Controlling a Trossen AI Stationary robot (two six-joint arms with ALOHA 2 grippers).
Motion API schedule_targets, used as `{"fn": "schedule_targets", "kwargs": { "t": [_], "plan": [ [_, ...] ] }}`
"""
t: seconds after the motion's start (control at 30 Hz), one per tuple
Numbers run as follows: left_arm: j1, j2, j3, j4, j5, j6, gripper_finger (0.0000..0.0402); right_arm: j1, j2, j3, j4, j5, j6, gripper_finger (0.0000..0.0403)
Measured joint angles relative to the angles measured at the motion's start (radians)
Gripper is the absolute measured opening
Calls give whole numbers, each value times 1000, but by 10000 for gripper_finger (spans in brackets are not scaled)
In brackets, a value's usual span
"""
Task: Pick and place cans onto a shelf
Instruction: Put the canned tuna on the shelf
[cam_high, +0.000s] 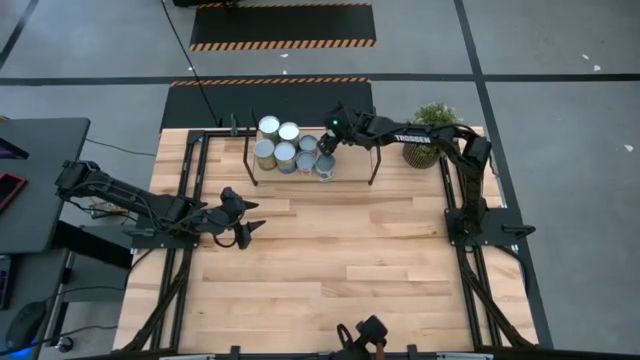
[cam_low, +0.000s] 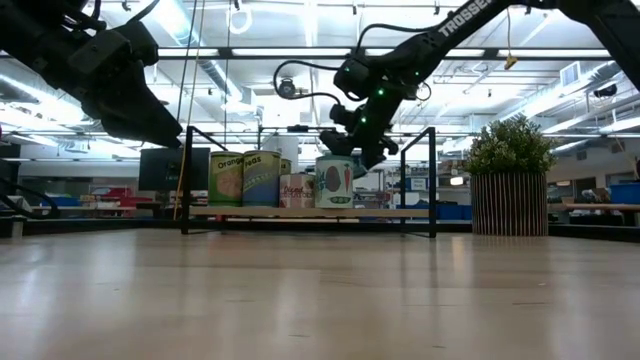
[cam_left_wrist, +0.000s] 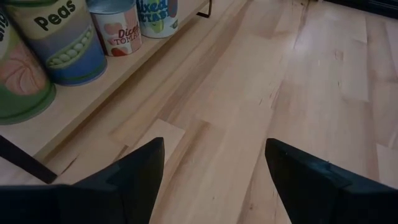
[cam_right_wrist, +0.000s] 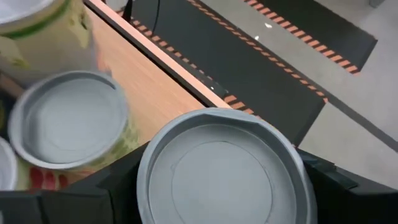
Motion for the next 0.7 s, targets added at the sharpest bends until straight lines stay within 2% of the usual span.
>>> {"fn": "schedule_targets", "kwargs": {
  "t": [0.4, 0.7],
  "plan": [
    [0, 0, 0, 8, -13, 1, 283, -41, 0, 2, -3, -63, 7, 307],
    [2, 0, 0, 9, -52, 37, 283, -60, 1, 89, -42, -146, 4, 307]
  ]
}}
